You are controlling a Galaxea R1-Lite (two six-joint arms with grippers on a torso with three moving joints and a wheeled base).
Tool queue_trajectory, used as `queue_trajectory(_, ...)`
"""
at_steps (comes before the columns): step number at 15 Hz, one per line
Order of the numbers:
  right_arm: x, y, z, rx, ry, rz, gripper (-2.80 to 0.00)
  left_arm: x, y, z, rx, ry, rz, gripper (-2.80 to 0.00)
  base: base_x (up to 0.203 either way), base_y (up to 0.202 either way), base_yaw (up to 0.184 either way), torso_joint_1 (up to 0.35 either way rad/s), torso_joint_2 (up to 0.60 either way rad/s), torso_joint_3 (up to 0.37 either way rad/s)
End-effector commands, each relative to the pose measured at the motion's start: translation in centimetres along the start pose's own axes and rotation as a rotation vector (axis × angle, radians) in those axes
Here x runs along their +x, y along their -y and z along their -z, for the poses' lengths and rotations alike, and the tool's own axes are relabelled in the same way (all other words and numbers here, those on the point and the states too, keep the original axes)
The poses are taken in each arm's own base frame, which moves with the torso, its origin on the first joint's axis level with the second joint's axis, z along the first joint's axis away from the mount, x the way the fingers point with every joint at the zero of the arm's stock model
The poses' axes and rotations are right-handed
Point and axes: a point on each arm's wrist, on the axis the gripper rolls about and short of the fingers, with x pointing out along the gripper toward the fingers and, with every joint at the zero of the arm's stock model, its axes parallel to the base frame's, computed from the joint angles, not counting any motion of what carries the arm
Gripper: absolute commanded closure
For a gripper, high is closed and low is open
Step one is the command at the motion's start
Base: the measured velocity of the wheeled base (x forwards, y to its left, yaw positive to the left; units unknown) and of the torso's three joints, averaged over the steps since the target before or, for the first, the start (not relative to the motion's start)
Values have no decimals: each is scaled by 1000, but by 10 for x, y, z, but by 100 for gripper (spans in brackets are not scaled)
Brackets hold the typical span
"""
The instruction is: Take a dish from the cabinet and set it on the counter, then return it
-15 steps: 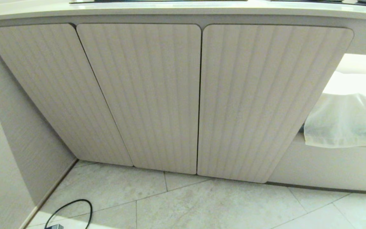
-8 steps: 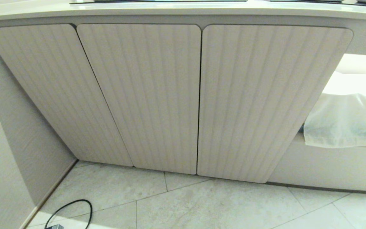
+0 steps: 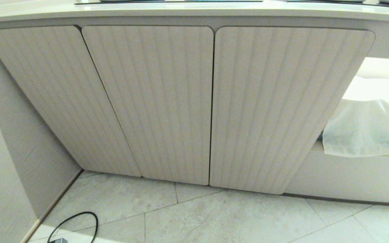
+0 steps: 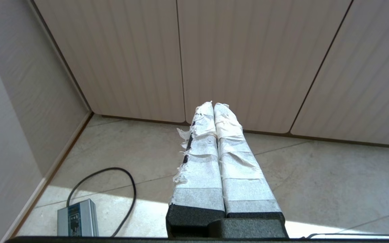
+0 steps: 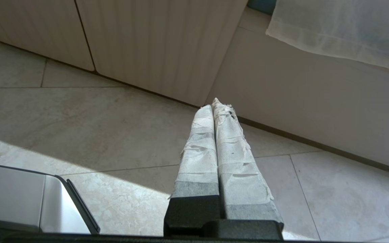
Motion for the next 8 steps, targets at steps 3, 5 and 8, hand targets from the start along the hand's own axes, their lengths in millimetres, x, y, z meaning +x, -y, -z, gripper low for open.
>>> queue_trajectory(3, -10, -3, 6, -2, 95, -17, 0, 0, 0, 0, -1, 0, 0, 0, 0, 0, 0, 0, 0, 0)
queue_trajectory(5, -13, -3, 8, -1, 132, -17, 0, 0, 0, 0, -1, -1, 0, 0, 0, 0, 0, 0, 0, 0)
queue_trajectory(8, -19, -4, 11, 5, 199, -1, 0, 0, 0, 0, -1, 0, 0, 0, 0, 0, 0, 1, -1, 11)
